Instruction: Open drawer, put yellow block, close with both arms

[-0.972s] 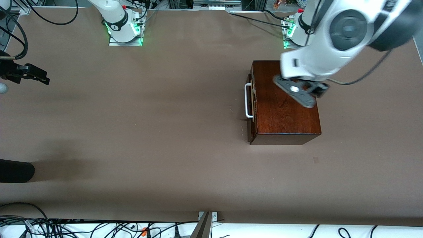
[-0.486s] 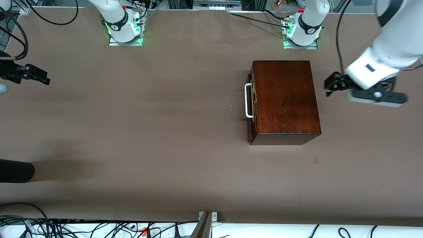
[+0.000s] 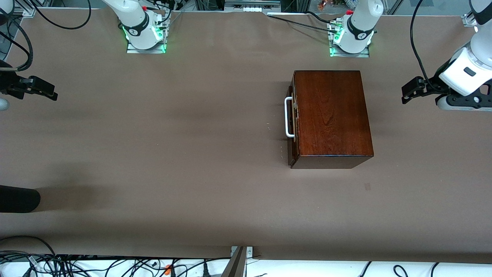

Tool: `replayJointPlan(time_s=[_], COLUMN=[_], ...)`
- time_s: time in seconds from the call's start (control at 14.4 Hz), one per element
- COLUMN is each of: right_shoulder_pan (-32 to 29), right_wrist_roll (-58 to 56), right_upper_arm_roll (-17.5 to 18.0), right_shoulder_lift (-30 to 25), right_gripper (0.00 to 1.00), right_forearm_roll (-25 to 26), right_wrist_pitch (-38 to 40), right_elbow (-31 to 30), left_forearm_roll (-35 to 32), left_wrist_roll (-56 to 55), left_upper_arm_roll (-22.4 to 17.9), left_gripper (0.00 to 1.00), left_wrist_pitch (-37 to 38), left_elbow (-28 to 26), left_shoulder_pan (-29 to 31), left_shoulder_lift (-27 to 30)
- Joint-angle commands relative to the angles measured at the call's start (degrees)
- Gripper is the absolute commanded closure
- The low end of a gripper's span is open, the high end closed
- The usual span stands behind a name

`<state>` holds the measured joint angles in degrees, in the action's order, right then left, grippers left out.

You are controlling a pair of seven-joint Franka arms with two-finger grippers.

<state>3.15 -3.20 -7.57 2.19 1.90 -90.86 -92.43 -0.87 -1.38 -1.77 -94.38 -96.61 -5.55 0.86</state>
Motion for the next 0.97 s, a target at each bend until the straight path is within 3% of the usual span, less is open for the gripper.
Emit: replayJointPlan(time_s=[0.0,0.49,0.9], right_shoulder_pan=[-0.7,-0.6,4.9], right_wrist_roll=[0.1,0.1,0.2], right_upper_arm_roll=[0.4,0.6,0.6], right_shoulder_lift=[0.1,0.5,2.8], right_gripper=[0.00,0.00,0.00], right_forearm_roll=[-0.8,-0.9,-0.2], right_wrist_pitch=[-0.1,0.0,-1.7], right_elbow=[0.5,0.5,0.5], left_forearm_roll=[0.8,-1.1,-1.1], left_wrist_roll=[2.1,2.2,2.1], left_upper_arm_roll=[0.2,0.7,1.1], left_gripper=[0.00,0.00,0.00], left_wrist_pitch=[-0.5,-0.3,0.4], left_elbow=[0.3,2.3,3.1], left_shoulder_pan=[0.4,-0.3,-0.5], left_shoulder_lift=[-0.2,-1.4,-2.2])
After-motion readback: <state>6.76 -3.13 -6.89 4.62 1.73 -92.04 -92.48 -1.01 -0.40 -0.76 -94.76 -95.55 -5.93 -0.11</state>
